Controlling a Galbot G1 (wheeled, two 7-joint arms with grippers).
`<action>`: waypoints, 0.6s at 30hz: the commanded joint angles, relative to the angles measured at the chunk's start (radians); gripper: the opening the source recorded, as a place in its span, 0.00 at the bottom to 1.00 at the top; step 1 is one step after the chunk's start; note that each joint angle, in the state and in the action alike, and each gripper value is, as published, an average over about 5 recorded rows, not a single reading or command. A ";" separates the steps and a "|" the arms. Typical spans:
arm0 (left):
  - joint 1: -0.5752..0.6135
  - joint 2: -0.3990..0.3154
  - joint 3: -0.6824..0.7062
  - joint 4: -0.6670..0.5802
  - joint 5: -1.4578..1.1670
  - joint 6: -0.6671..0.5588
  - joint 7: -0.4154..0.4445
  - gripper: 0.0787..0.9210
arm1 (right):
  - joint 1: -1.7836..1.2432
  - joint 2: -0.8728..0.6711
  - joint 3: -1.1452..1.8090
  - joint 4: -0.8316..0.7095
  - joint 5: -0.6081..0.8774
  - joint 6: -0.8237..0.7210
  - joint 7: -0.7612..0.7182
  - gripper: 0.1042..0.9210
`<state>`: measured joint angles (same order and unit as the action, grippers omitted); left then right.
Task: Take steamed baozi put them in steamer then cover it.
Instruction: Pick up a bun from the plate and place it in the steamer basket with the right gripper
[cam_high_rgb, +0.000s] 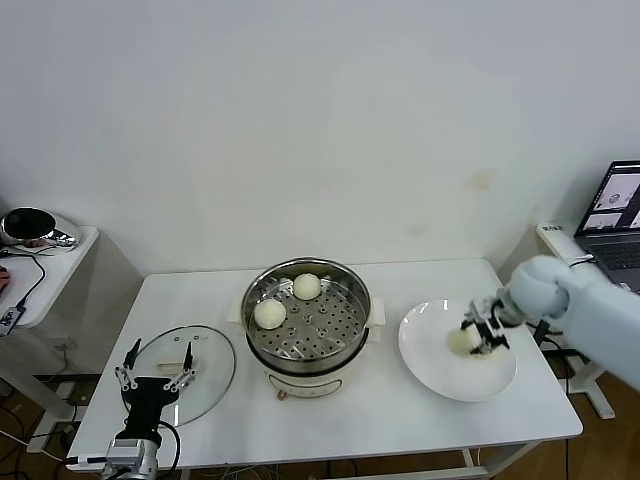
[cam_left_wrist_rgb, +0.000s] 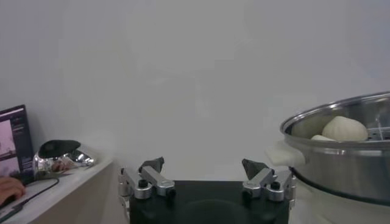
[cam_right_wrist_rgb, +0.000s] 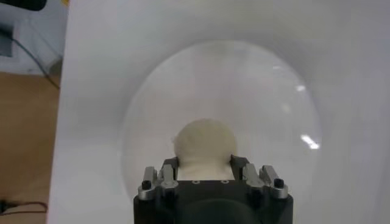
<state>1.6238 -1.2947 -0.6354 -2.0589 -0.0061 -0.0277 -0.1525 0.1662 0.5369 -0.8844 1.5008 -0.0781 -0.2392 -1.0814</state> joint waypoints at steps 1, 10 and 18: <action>0.001 0.001 -0.004 0.001 -0.001 -0.002 -0.001 0.88 | 0.442 0.108 -0.162 0.020 0.198 -0.017 -0.009 0.54; -0.002 0.001 -0.021 -0.001 -0.008 -0.002 -0.003 0.88 | 0.531 0.359 -0.270 0.038 0.345 0.045 0.057 0.55; -0.001 -0.004 -0.037 -0.007 -0.011 -0.001 -0.003 0.88 | 0.444 0.570 -0.354 -0.002 0.295 0.210 0.092 0.55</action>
<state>1.6217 -1.2963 -0.6632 -2.0641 -0.0159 -0.0292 -0.1552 0.5613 0.8602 -1.1204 1.5166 0.1754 -0.1687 -1.0244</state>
